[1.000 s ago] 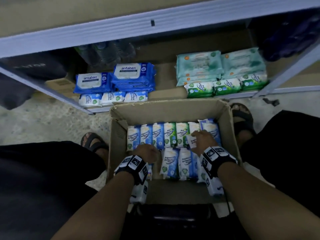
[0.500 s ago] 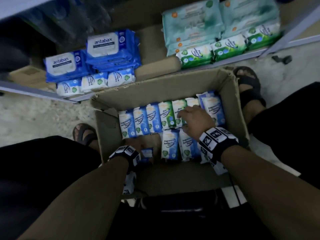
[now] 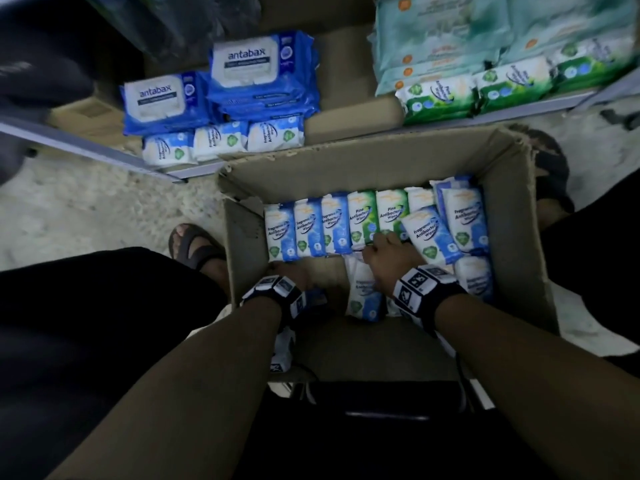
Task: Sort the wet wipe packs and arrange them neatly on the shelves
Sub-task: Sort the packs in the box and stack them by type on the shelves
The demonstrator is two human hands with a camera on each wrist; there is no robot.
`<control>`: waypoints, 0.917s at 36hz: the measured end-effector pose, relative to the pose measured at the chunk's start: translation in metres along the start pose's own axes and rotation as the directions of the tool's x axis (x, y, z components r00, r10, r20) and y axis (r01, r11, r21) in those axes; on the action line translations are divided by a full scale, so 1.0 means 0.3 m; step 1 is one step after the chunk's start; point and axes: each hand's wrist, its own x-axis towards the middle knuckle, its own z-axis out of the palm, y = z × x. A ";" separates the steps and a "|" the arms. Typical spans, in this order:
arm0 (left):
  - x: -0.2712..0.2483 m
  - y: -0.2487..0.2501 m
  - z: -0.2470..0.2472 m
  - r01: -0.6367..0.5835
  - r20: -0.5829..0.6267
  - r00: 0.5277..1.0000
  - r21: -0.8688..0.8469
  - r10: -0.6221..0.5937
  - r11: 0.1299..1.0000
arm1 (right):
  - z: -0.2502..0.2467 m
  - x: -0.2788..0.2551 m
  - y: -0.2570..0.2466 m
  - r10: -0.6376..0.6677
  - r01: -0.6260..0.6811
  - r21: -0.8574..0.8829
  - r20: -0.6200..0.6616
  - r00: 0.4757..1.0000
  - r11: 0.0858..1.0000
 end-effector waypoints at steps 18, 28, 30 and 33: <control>-0.321 0.125 -0.197 -0.158 -0.284 0.959 -0.528 0.001 0.834 | -0.151 -0.132 0.044 0.130 -0.125 0.529 0.028 0.991 0.840; -0.554 0.266 -0.262 -0.455 -0.505 0.860 -0.827 -0.078 0.331 | -0.203 -0.283 0.022 0.274 -0.023 0.999 0.028 0.961 -0.023; -0.582 0.281 -0.263 -0.507 -0.539 0.840 -0.819 -0.058 0.267 | -0.204 -0.320 0.020 0.254 0.007 0.987 0.034 0.967 -0.158; -0.605 0.299 -0.244 -0.600 -0.633 0.774 -0.734 0.001 0.316 | -0.217 -0.350 0.028 0.277 0.045 0.970 0.025 0.960 -0.241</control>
